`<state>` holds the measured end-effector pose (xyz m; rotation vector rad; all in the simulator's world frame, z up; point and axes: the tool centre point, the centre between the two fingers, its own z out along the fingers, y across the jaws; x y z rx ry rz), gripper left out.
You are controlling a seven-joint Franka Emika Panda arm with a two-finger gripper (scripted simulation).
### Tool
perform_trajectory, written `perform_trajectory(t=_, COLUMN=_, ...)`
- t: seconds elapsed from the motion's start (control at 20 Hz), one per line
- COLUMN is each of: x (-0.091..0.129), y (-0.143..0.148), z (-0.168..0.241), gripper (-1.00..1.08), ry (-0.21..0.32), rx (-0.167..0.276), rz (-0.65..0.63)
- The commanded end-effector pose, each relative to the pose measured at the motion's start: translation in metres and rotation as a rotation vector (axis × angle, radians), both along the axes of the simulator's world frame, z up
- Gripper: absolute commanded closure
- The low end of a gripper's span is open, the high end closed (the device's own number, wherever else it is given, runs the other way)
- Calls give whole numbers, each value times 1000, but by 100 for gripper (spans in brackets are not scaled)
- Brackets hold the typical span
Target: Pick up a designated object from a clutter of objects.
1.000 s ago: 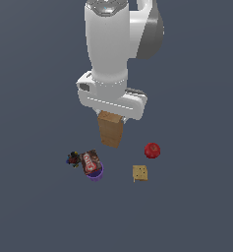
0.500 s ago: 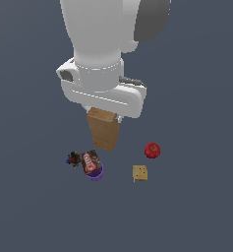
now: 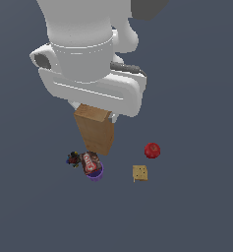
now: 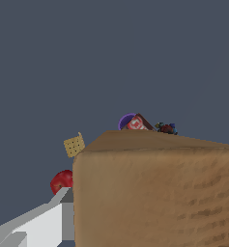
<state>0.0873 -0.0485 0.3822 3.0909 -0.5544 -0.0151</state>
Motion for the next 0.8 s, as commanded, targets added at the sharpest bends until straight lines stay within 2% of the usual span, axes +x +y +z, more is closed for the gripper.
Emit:
perform_trajectory(t=0.0, x=9, y=-3, z=15, gripper=108, ry=-10, rx=-1, rz=0)
perform_trajectory(t=0.35, x=23, y=-9, z=33, gripper=108, ry=-10, rx=-1, rz=0)
perform_trajectory(t=0.75, x=30, y=-11, z=40, gripper=108, ry=-10, rx=-1, rz=0)
